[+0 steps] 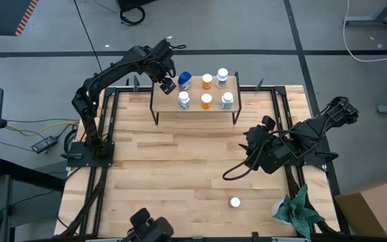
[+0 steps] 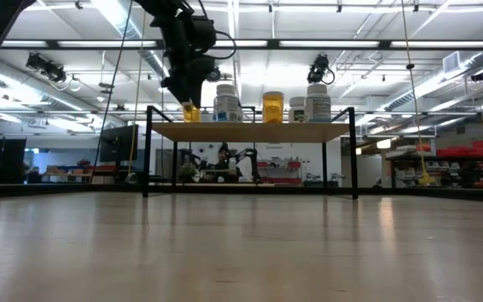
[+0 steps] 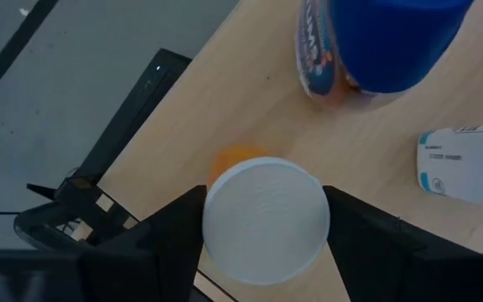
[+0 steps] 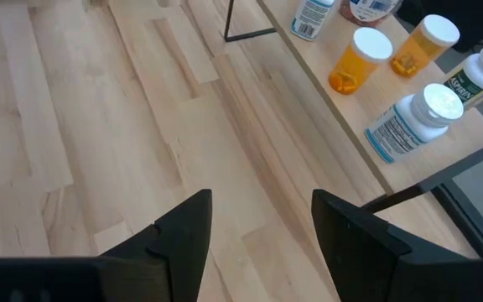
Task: Pick and place medicine bottles onto shelf by color
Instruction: Put the orange medicine bottle onto the shelf
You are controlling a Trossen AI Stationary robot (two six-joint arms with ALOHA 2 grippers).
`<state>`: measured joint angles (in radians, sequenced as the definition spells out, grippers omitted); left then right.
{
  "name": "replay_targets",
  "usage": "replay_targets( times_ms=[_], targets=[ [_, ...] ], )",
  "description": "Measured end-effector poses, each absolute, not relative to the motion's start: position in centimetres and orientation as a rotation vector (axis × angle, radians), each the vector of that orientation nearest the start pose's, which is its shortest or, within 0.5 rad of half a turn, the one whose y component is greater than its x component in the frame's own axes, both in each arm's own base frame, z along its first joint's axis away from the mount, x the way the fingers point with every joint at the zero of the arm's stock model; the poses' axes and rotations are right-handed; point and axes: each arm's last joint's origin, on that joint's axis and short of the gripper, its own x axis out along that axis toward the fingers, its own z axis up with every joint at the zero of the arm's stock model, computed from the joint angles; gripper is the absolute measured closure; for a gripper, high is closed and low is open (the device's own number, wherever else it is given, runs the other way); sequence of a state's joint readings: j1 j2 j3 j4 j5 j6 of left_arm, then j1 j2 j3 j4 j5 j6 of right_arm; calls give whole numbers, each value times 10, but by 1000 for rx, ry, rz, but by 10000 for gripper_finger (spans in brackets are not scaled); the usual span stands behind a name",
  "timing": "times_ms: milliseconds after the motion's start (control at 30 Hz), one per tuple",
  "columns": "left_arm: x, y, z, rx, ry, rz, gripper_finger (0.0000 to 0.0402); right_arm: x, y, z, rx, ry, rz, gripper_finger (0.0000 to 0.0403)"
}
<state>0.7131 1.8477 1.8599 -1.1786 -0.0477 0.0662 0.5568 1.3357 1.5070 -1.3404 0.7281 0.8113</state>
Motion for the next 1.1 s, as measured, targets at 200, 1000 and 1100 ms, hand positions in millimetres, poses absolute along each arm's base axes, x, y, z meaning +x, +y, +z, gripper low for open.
replay_targets(
  times_ms=[200,1000,1100],
  targets=[
    [281,247,331,-337,1154,633,171,201,102,379,49,784,-495,189],
    [281,247,331,-337,1152,638,113,201,102,379,48,783,-497,189],
    [281,248,332,-307,1160,657,107,201,102,379,49,783,-497,189]
  ],
)
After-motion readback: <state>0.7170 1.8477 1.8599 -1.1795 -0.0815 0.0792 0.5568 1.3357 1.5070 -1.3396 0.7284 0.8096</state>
